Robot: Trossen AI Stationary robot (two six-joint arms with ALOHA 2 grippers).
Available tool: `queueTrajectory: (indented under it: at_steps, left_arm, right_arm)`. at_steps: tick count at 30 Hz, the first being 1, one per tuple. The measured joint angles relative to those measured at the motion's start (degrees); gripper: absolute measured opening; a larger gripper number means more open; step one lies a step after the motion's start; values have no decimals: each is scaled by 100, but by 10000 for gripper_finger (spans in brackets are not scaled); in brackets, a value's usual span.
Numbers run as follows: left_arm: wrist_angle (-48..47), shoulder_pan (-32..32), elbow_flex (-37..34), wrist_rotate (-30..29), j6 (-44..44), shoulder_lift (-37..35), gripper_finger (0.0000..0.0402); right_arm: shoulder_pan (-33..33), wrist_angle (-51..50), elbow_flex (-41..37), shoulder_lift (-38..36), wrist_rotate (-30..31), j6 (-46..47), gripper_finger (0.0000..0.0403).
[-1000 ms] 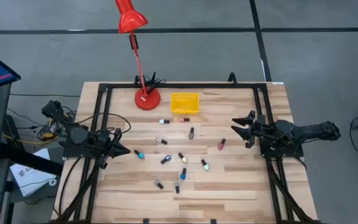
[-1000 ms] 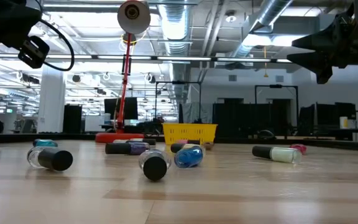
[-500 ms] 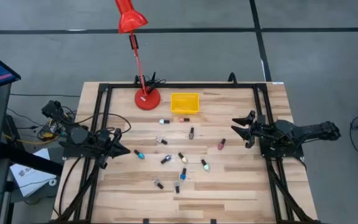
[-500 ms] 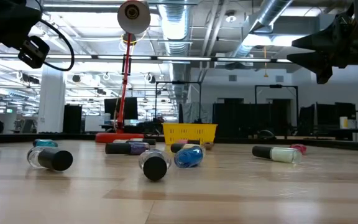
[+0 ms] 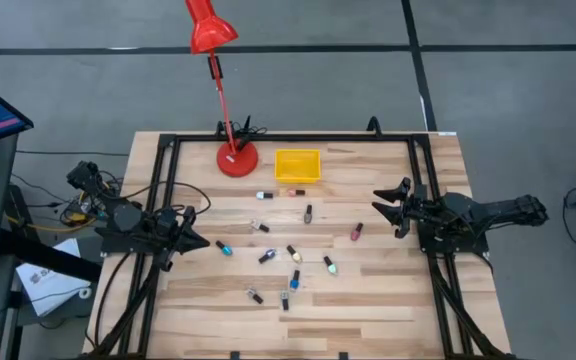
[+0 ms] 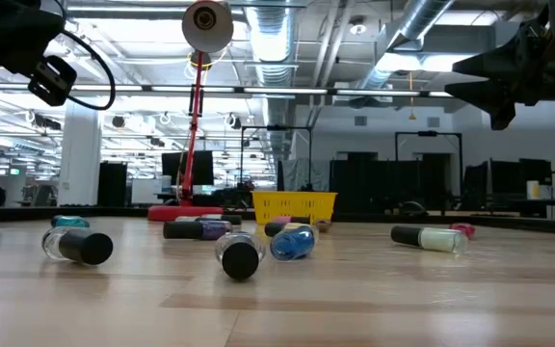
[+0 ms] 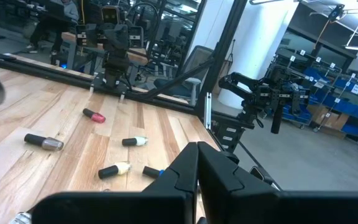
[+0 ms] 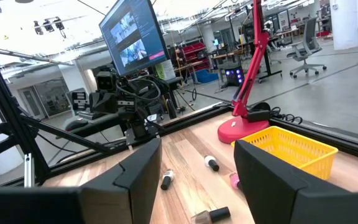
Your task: Pick & Place Nail Polish
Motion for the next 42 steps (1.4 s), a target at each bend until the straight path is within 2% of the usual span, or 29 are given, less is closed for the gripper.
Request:
queueTrajectory:
  at_steps: [18, 20, 22, 28, 33, 37, 42]
  left_arm:
    - [0, 1, 1, 0, 0, -1, 2]
    - [0, 0, 0, 0, 0, 0, 2]
    - [0, 1, 1, 0, 0, -1, 2]
    - [0, -1, 1, 0, 0, 1, 2]
    - [0, 1, -1, -1, 0, 0, 2]
    - [0, 1, 1, 0, 0, -1, 2]
    - [0, 1, 1, 0, 0, -1, 2]
  right_arm:
    - [0, 1, 2, 0, 0, 1, 196]
    - [0, 11, 1, 0, 2, 223, 196]
    - [-6, 48, 2, 0, 44, 871, 194]
    - [-10, 326, 2, -1, 115, 4326, 186]
    - [-10, 309, 2, 4, 464, 5270, 185]
    - [-88, 279, 127, 8, 708, 5267, 188]
    - [-366, 308, 847, 182, 819, 3817, 201]
